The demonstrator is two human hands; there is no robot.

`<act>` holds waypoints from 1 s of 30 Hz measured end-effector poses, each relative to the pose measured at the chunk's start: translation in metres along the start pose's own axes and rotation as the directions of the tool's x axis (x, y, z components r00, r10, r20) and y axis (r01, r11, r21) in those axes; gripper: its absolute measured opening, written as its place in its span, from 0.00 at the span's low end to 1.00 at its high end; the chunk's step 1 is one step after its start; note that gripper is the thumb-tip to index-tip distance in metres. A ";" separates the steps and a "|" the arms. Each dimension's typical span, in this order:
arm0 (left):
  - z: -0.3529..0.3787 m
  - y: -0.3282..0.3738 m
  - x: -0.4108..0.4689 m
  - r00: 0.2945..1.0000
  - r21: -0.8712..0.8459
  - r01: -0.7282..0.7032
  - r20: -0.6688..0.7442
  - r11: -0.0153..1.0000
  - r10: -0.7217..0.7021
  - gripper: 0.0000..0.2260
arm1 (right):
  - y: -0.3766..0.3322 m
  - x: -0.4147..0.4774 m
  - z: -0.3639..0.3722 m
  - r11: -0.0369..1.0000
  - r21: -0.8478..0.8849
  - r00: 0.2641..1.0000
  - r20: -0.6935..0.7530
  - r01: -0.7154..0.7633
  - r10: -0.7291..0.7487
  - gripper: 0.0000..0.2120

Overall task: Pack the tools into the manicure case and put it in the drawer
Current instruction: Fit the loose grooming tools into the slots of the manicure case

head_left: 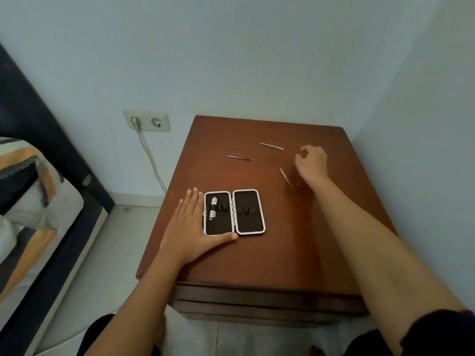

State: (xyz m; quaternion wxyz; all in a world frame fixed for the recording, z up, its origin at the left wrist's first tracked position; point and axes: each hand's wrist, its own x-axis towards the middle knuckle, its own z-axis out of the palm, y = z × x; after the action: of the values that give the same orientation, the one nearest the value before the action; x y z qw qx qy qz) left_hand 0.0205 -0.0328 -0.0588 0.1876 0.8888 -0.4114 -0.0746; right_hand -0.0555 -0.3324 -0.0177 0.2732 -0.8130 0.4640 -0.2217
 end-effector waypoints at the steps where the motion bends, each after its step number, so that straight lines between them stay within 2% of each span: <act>1: 0.000 0.000 0.000 1.000 0.001 0.000 -0.001 1.000 0.000 0.57 | 0.007 0.008 0.000 1.000 -0.024 1.000 -0.002 -0.018 0.018 0.16; 5: 0.000 -0.001 0.002 1.000 -0.015 0.006 -0.014 1.000 -0.006 0.57 | 0.020 0.032 0.004 0.993 -0.119 0.999 0.045 -0.009 0.015 0.20; 7: -0.001 -0.001 0.002 1.000 -0.021 0.007 -0.014 1.000 -0.007 0.57 | 0.021 0.035 0.008 0.988 -0.152 0.998 0.058 0.016 -0.007 0.18; 9: -0.001 -0.001 0.002 1.000 -0.021 0.003 -0.014 1.000 -0.004 0.57 | 0.022 0.033 0.012 0.985 -0.157 0.998 0.005 0.067 -0.067 0.14; 14: -0.003 0.001 0.002 1.000 -0.022 0.003 -0.012 1.000 -0.003 0.56 | 0.021 0.021 0.015 0.995 0.016 0.993 -0.075 0.095 -0.094 0.10; 18: -0.005 0.001 0.001 1.000 -0.027 0.007 -0.014 1.000 -0.007 0.56 | -0.008 -0.001 0.010 0.961 0.267 0.995 -0.084 0.079 -0.058 0.06; 23: -0.006 0.004 0.000 1.000 -0.047 -0.007 -0.018 0.999 0.006 0.55 | -0.065 -0.056 0.029 0.865 0.478 0.979 0.047 0.153 -0.199 0.04; 27: -0.004 0.002 -0.001 0.999 -0.061 -0.035 -0.038 0.998 0.033 0.54 | -0.080 -0.090 0.057 0.866 0.461 0.922 0.214 0.196 -0.322 0.03; 30: -0.002 0.000 -0.001 0.997 -0.057 -0.060 -0.045 0.997 0.057 0.53 | -0.078 -0.096 0.064 0.891 0.402 0.901 0.274 0.209 -0.335 0.03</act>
State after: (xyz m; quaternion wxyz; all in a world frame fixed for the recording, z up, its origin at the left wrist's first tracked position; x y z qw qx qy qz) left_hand 0.0205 -0.0319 -0.0565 0.2243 0.8719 -0.4308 -0.0619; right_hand -0.0121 -0.2000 -0.0250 0.4593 -0.8317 0.2410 -0.1980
